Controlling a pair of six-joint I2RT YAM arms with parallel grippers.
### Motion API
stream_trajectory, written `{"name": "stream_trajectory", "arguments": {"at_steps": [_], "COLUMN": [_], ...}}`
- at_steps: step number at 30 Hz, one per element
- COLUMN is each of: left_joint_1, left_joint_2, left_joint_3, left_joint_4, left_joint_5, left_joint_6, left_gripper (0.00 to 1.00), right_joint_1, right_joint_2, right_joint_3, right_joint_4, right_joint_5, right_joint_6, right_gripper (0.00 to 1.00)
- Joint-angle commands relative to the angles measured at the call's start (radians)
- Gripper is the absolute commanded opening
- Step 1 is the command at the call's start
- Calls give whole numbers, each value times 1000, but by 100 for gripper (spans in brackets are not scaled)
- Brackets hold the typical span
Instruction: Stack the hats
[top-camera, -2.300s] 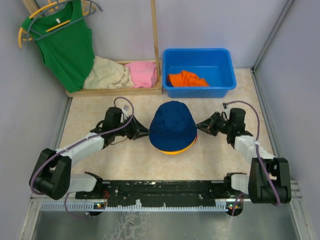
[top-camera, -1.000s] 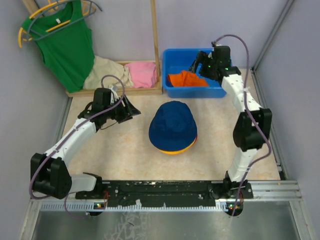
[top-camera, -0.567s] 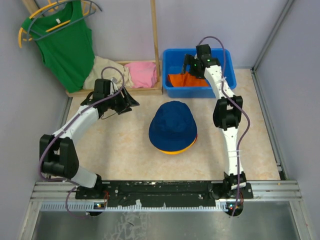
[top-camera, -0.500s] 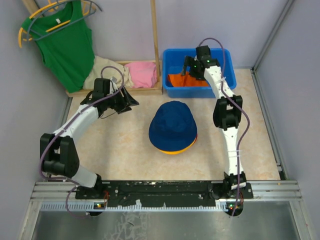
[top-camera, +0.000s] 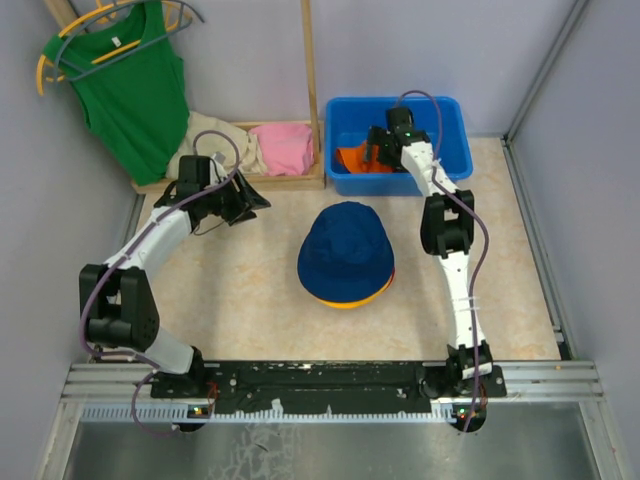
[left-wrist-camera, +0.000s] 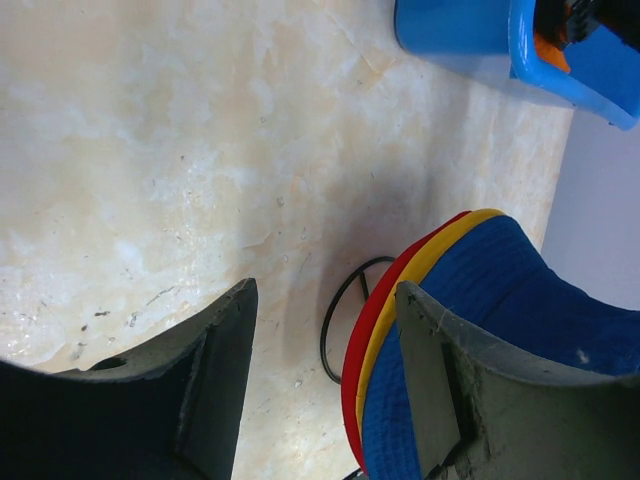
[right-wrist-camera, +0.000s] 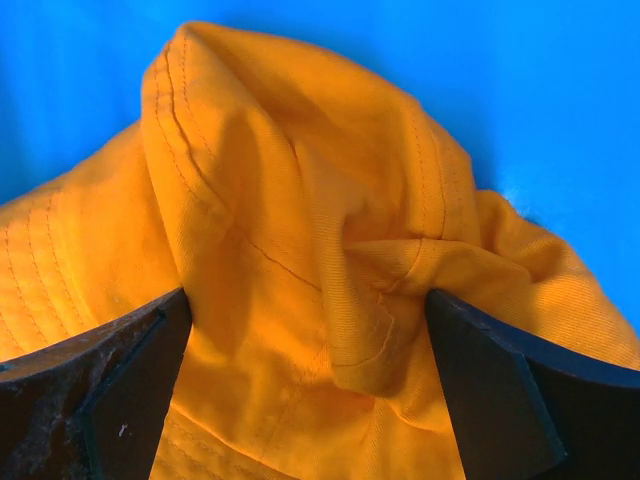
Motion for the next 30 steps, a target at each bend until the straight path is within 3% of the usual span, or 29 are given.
{"name": "stream_trajectory", "arguments": {"at_steps": [1,9,12,16,17,22,30], "left_joint_1": [23,34,36,37,37,37,37], "left_joint_2": [8,26,29,34,35,38,32], "left_joint_3": [19,15,15,24,27,42,20], "left_joint_4": [19,22,21,15,15,19,51], "left_joint_5": [17,21,21,18,21,39,76], "left_joint_6": [21,6,5,6,7,8,13], "left_gripper": [63,63,63,62,62,60,60], "right_joint_1": [7,13,13,13,12,-6,-35], "right_joint_2": [23,107,127,110,99,-9,-351], "right_joint_3": [24,51,51,53,56,67,-111], "right_joint_4": [74,50,47,60,63,87,224], "right_joint_5": [113,96,66,63,65,42,125], "right_joint_6": [-61,-73,-67,-69,-70,-78,-160], "right_gripper": [99,95,69,7,0,0,0]}}
